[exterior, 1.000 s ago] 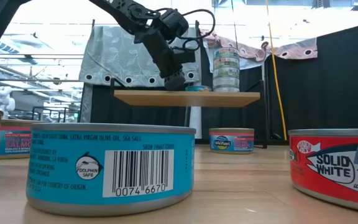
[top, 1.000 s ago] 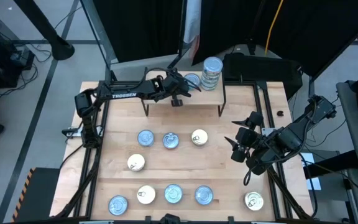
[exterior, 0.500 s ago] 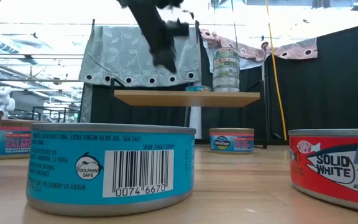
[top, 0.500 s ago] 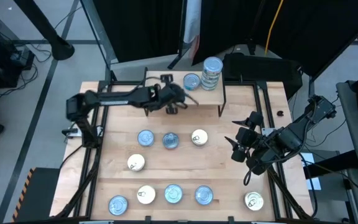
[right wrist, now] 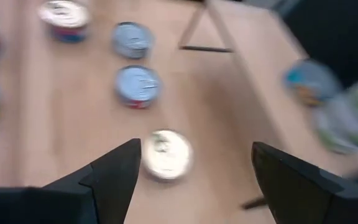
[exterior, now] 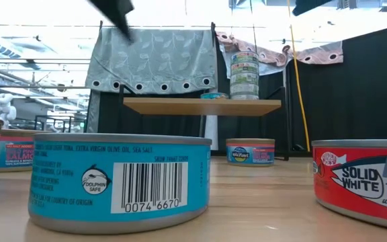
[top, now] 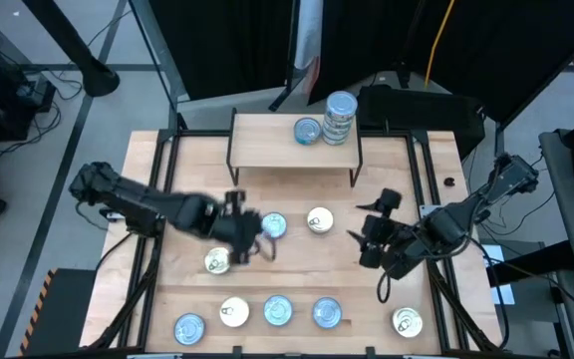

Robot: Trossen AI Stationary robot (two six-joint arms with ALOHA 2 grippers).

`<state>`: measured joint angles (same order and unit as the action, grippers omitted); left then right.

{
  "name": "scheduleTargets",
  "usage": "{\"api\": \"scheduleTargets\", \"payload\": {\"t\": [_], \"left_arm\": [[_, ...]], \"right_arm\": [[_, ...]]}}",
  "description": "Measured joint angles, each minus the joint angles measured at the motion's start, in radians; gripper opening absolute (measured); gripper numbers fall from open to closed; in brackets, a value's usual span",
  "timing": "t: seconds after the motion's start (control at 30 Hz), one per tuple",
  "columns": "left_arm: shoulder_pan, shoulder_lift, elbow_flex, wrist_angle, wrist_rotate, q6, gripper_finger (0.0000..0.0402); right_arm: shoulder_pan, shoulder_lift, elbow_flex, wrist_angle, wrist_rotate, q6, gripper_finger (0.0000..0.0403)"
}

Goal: Stack canned seafood by type on shelf
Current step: Stack the blue tuna can on top of the other blue tuna can on the shelf

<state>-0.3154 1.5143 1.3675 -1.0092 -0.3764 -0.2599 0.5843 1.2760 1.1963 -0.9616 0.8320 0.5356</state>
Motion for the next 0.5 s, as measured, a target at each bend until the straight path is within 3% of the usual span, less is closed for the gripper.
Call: {"api": "scheduleTargets", "payload": {"t": [0.2,0.5], "left_arm": [[-0.055,-0.017,-0.227,-0.085,0.001,-0.190,0.0003],[0.103,-0.158,-0.524,0.125,0.136,-0.229,0.0001]], "right_arm": [[-0.050,0.000,-0.029,0.232,-0.197,-0.172,0.0297],[-0.061,-0.001,-0.029,0.287,-0.208,-0.238,0.0297]]}}
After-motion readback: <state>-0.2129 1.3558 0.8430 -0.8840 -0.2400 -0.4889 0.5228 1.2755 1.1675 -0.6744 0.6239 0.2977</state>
